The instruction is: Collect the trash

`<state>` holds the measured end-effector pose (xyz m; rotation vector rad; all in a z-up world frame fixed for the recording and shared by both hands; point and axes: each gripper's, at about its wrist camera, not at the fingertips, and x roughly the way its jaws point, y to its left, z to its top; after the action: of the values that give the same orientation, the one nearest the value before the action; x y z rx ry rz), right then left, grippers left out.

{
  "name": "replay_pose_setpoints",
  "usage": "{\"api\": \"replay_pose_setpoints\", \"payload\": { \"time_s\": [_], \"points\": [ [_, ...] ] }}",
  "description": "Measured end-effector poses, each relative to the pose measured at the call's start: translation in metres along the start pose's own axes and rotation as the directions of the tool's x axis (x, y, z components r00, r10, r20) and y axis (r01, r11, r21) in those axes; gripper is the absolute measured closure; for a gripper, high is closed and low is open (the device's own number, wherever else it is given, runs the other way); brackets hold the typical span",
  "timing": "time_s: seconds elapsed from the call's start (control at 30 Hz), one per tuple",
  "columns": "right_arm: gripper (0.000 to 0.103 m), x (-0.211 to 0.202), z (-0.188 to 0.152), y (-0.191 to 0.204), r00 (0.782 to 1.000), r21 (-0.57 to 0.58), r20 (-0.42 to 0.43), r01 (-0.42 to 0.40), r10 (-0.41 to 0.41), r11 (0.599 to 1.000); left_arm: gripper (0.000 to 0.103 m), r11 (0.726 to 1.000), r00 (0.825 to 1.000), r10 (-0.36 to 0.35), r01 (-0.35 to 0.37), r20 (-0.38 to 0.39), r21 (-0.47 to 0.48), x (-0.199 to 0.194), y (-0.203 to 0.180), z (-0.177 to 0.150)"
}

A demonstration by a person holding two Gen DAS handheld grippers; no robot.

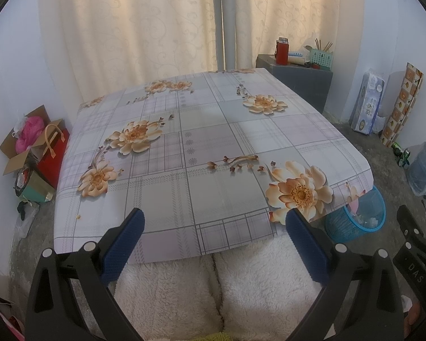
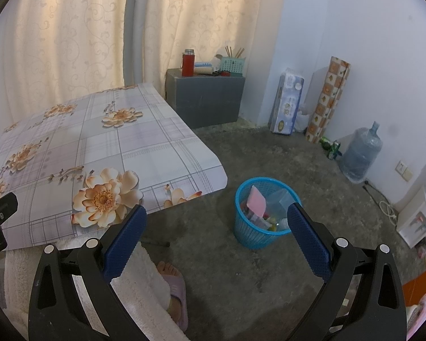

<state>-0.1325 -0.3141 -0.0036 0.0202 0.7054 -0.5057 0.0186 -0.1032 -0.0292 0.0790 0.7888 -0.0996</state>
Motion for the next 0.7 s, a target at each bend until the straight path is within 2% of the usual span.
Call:
{"api": "replay_pose_setpoints", "payload": {
  "time_s": [0.7],
  "points": [
    [0.008,0.0045,-0.0037,0.003,1.0,0.002,-0.006,-0.007,0.007,1.0,0.005,1.0,1.0,0.0,0.0,-0.003,0.001,0.0004,-0.001,-0.0023]
  ]
}}
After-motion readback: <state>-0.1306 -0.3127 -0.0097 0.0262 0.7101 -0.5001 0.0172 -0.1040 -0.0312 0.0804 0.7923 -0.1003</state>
